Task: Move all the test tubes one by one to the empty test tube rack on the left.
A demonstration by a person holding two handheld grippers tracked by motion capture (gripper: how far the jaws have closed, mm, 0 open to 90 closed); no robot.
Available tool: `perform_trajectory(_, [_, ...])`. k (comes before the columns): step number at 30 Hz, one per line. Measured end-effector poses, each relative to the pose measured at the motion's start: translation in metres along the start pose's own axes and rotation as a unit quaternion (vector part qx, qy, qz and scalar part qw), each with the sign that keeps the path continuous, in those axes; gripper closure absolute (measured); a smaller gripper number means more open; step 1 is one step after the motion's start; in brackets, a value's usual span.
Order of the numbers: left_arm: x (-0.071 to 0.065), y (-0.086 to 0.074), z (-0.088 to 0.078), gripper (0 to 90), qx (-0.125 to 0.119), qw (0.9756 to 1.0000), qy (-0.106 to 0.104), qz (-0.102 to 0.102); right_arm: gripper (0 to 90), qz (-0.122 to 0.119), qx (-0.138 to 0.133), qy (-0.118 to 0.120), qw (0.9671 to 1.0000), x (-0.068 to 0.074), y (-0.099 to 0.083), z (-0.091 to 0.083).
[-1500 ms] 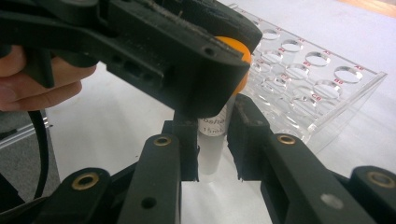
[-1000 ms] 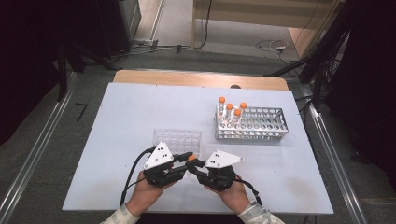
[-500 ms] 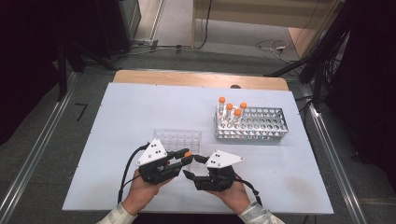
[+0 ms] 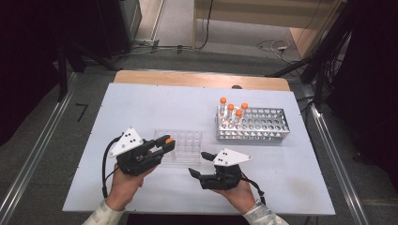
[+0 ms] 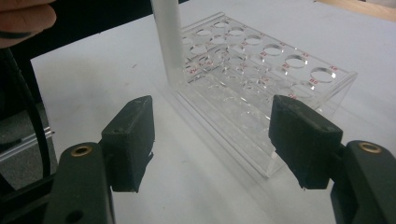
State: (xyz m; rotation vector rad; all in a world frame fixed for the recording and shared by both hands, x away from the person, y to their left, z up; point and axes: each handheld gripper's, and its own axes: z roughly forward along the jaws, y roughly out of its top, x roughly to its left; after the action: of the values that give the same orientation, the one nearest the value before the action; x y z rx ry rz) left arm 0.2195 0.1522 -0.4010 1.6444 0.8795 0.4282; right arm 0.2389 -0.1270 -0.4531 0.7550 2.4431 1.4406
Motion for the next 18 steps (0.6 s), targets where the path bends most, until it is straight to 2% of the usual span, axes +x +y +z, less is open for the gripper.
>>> perform_trajectory(7, [0.016,0.005,-0.013,70.6,-0.023,0.9987,0.045,-0.004,29.9,0.003,-0.003,-0.004,1.0000,-0.003,0.000,-0.002])
perform_trajectory(12, [0.025,0.004,-0.014,70.6,-0.023,0.9969,0.075,0.000,30.0,0.003,-0.004,-0.005,1.0000,-0.003,0.000,-0.002])
perform_trajectory(18, [0.029,0.000,-0.011,70.6,-0.017,0.9963,0.084,0.004,30.2,0.005,-0.004,-0.006,1.0000,-0.003,0.000,-0.002])
